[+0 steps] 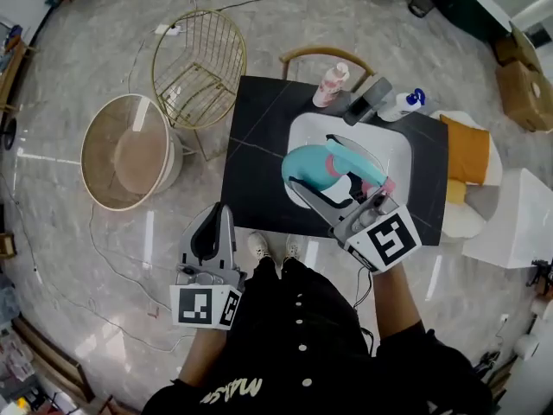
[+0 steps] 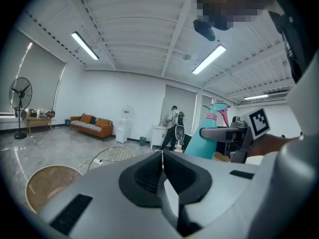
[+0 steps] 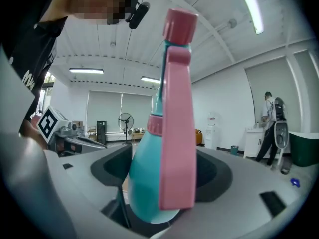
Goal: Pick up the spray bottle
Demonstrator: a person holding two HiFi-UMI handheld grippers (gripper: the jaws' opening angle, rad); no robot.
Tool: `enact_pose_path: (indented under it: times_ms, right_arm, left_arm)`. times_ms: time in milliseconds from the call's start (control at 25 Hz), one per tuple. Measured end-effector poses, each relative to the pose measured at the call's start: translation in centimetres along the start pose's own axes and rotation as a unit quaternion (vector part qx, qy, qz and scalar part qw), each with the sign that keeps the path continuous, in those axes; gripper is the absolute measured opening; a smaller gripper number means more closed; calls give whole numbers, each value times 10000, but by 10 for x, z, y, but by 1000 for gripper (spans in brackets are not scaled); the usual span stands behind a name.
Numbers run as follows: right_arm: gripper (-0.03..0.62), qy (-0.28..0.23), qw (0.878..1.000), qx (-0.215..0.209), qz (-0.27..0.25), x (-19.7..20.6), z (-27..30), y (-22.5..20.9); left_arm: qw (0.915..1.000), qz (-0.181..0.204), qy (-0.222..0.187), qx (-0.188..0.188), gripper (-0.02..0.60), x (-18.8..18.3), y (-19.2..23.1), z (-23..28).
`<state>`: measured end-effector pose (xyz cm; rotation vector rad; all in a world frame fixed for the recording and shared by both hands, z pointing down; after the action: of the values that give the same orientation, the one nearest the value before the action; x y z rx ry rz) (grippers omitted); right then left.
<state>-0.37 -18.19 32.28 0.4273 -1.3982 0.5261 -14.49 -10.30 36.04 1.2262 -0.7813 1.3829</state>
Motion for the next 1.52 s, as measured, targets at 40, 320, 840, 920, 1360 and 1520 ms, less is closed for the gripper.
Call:
enact_pose_path:
  times_ms: [40,320,840,920,1360,1520]
  right_arm:
    - [328,-43,9999,84,-77,-9,-7,-1]
    - [328,-387,9974,596,-118,-47,-40,-2]
    - [328,-556,9948,826,-221,-59,-54,-1]
    - [328,-573,9947,818,-232,-61,-54,-1]
    - [328,-620,9948,774,-233,-61,-54,4]
    - [328,-618,9947,781,-245,-62,-56,6]
  left_arm:
    - [10000,10,-64,10,17,-9,-1,0]
    - [9973,286,-625,257,17,-61,-14,1]
    - [9941,445,-899,413,17,-84,-30,0]
    - [9939,464,-909,406,17,-85,-31,-1]
    - [9941,494,-914,327,17,-83,-28,-9]
    - [9937,499,-946,328,17,-85,-29,-12]
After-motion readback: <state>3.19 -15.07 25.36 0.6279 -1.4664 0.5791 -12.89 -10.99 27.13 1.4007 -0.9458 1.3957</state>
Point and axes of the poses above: the fingertips, and each gripper's own axes: z forward along the fingers, y to its left, x out of its underside, the point moved 1 cm from there along -z, backward along the fingers, and after that the axes turned 1 degree about y, right-handed, at the moved point
